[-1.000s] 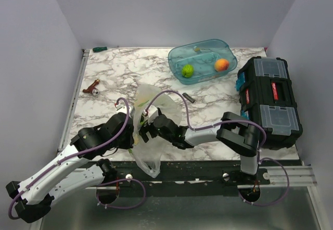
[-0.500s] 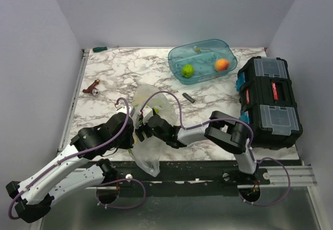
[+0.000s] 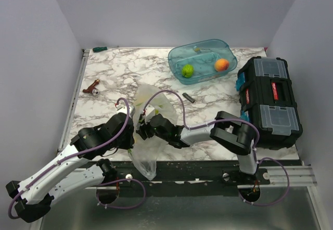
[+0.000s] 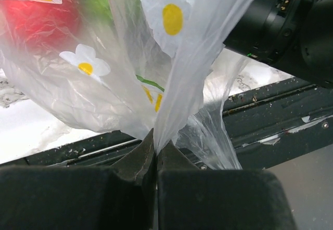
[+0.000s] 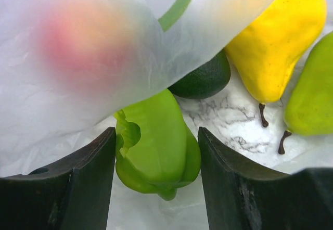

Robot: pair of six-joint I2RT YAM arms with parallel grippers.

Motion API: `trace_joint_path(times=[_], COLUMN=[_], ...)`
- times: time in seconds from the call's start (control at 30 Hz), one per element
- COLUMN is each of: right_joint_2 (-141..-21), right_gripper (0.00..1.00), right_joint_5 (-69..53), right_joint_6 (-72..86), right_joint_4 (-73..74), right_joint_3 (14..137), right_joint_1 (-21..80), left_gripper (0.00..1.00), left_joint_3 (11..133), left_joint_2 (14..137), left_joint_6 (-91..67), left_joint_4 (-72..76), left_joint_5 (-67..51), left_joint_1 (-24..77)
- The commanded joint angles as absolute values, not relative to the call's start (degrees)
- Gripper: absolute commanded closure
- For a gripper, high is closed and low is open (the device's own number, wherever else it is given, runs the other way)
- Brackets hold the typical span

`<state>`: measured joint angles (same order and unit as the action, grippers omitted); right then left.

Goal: Take the fake fruits out of the plastic bag

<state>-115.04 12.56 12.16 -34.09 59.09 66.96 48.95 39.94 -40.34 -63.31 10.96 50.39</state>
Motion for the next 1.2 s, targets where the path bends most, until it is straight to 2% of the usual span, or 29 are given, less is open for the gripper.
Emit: trace_joint_path(times=[0.0, 0.43, 0.7, 0.87, 1.17], right_joint_2=[-111.09, -100.19, -88.29, -79.84, -61.24], right_gripper=[0.68, 0.85, 0.89, 0.99, 0.99], right_joint_5=[12.36, 9.28, 6.62, 8.45, 7.40], right_joint_6=[13.49, 18.09, 23.26, 25.94, 27.08], right_joint_4=[-31.13, -27.52, -25.87, -24.33, -17.18], right_joint_3=[57.95, 52.21, 43.86, 38.00, 31.78], right_joint_1=[67.18, 67.31, 67.26, 67.25, 67.26], left_gripper=[1.00, 1.00, 1.00, 1.00, 1.00], left_joint_3=[48.96, 49.13, 49.26, 49.39, 49.14], left_joint_2=[39.81, 40.60, 40.08, 39.67, 38.23], left_joint_6=[-40.87, -41.22, -41.83, -42.10, -40.58], left_joint_4=[-63.42, -63.73, -63.97, -64.02, -62.73], left_joint_5=[12.30, 13.09, 14.21, 14.92, 13.43], left_joint_1=[50.80, 50.89, 50.90, 50.89, 50.89])
